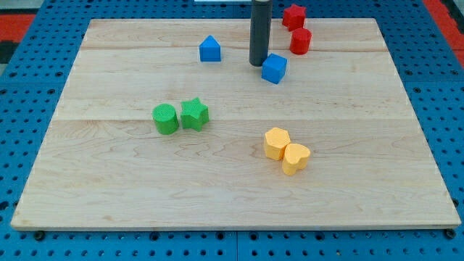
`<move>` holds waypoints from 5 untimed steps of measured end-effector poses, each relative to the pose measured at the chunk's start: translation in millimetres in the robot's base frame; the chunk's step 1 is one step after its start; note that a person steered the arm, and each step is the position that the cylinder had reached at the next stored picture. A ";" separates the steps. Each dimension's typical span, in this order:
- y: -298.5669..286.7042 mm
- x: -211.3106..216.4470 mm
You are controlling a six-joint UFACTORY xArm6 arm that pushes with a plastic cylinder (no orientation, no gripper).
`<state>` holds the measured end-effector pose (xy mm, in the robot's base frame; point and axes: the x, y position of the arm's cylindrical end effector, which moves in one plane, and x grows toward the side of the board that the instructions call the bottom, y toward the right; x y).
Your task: Push the blue cube diagonal to the red circle
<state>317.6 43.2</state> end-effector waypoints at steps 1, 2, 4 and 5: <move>-2.1 6.0; 1.9 25.6; -114.9 24.8; -159.0 -21.9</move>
